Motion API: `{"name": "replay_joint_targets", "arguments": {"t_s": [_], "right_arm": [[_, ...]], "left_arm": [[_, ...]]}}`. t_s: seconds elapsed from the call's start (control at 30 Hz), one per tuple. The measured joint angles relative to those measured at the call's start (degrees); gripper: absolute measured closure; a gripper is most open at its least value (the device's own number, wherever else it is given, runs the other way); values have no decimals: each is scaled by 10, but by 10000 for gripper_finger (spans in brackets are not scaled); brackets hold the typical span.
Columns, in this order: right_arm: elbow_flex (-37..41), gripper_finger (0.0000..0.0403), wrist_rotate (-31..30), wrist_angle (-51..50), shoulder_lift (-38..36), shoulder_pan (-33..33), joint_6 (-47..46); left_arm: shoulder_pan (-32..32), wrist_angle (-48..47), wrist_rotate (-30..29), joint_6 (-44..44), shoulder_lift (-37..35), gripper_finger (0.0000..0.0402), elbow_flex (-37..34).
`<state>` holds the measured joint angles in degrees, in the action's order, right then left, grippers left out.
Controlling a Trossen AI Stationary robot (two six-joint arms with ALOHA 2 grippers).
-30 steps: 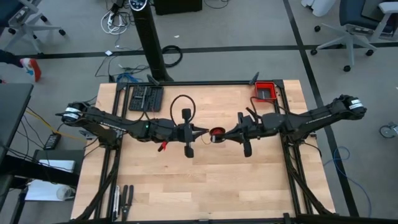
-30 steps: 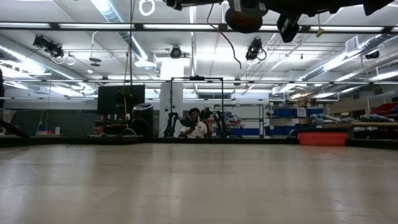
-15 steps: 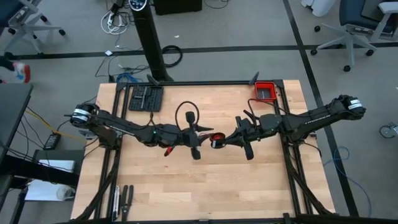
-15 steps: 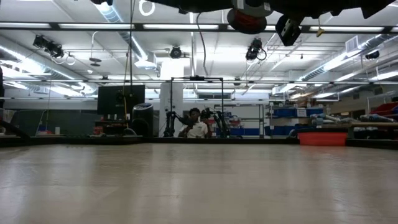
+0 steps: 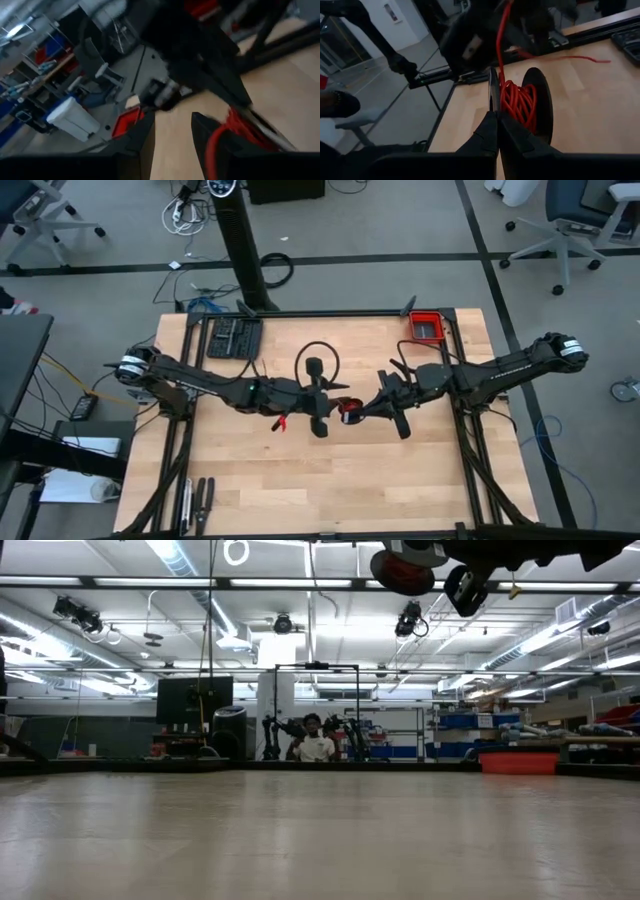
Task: Coil cords
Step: Coil the red wire on the black spool
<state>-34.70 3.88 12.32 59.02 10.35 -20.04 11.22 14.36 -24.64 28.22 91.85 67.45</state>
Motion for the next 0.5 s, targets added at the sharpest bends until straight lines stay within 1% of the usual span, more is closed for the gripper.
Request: {"name": "replay_joint_targets", "arguments": {"t_s": [0.1,0.17,0.4,0.5], "right_arm": [[0,403,8,4,6,0,0],[0,403,26,12,19,0,3],[0,403,74,102,84,-4,65],[0,403,109,110,104,-15,71]], "left_arm": [[0,11,0,-13,0,270,9],[-3,10,0,-34,0,270,13],[-20,1,-2,-123,6,270,16],[-26,-7,-2,-155,4,270,17]]}}
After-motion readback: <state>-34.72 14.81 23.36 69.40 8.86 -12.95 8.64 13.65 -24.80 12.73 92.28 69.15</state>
